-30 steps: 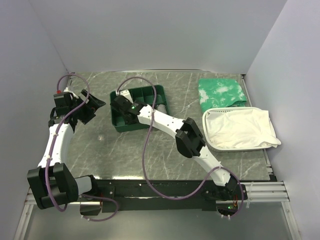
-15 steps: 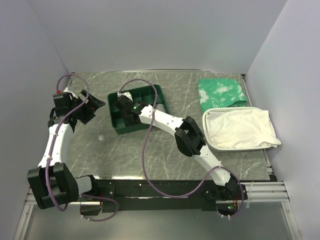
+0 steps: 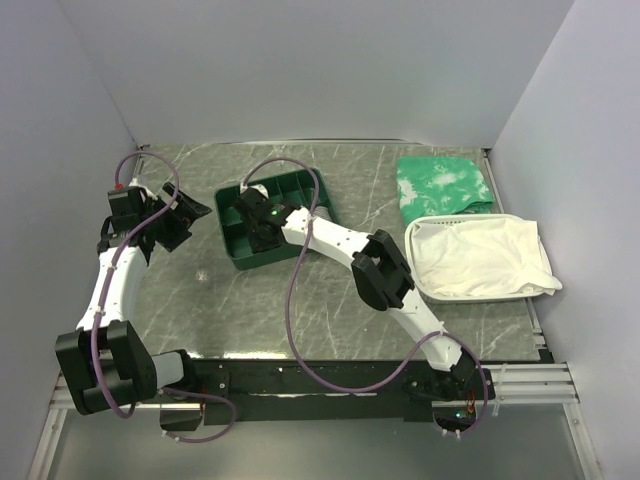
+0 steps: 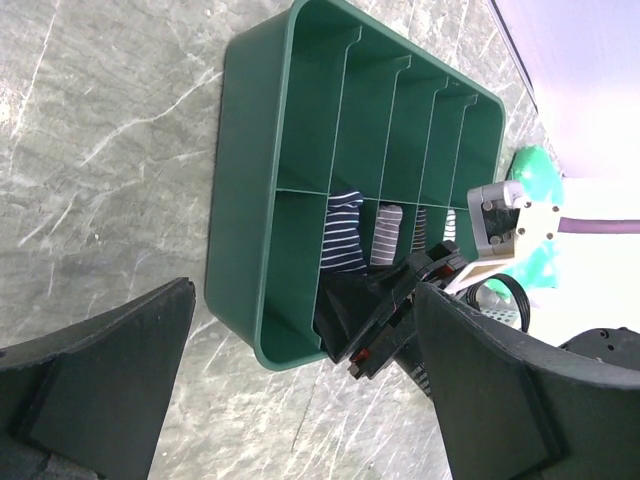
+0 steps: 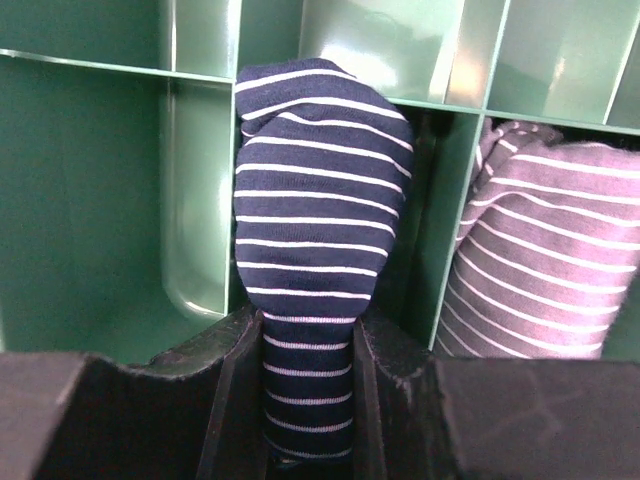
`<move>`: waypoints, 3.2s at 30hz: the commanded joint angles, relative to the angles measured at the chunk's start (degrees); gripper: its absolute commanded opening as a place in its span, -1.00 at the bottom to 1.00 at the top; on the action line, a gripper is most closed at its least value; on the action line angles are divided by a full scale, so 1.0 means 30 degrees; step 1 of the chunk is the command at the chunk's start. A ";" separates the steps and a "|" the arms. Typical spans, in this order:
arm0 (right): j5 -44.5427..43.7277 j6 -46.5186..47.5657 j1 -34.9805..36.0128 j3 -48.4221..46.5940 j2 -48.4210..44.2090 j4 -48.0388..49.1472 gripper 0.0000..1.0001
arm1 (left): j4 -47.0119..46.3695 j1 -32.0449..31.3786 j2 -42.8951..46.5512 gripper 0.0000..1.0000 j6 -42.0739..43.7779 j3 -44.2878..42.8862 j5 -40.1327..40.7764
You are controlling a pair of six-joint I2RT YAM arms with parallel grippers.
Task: Roll the underwear
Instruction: Place the underwear in the storage box.
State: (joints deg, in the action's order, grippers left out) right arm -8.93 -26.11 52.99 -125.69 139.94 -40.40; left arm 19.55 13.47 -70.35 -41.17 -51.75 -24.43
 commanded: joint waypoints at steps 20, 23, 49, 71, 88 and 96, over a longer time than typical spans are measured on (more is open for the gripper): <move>-0.0335 0.0939 0.0061 0.0179 -0.1999 -0.1736 -0.17 | -0.1009 0.0313 -0.0281 0.93 0.0334 0.0344 -0.0823; -0.0304 0.0969 0.0061 -0.0174 -0.1880 -0.1883 -0.03 | -0.1038 0.0313 -0.0282 0.93 0.0334 0.0403 -0.0911; -0.0133 0.1115 -0.0524 0.0853 -0.4051 0.0255 -1.00 | -0.1478 0.0518 -0.0224 0.93 0.0217 0.0784 -0.1467; 0.2888 0.1115 -0.1316 -0.0994 -0.0357 0.1545 -1.00 | -0.2415 0.0547 -0.0223 0.93 -0.0018 0.1282 -0.2493; 0.2068 0.1643 -0.1638 -0.1520 0.0109 0.1898 -0.89 | -0.2737 0.0518 -0.0076 0.93 -0.0135 0.1546 -0.2522; 0.2595 0.1671 -0.1668 -0.1815 0.0668 0.1924 -0.82 | -0.2737 0.0547 -0.0047 0.93 -0.0106 0.1546 -0.2522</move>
State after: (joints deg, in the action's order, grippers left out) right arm -1.85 -21.98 48.36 -129.01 141.32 -35.18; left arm 13.89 14.87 -71.88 -41.39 -47.24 -30.72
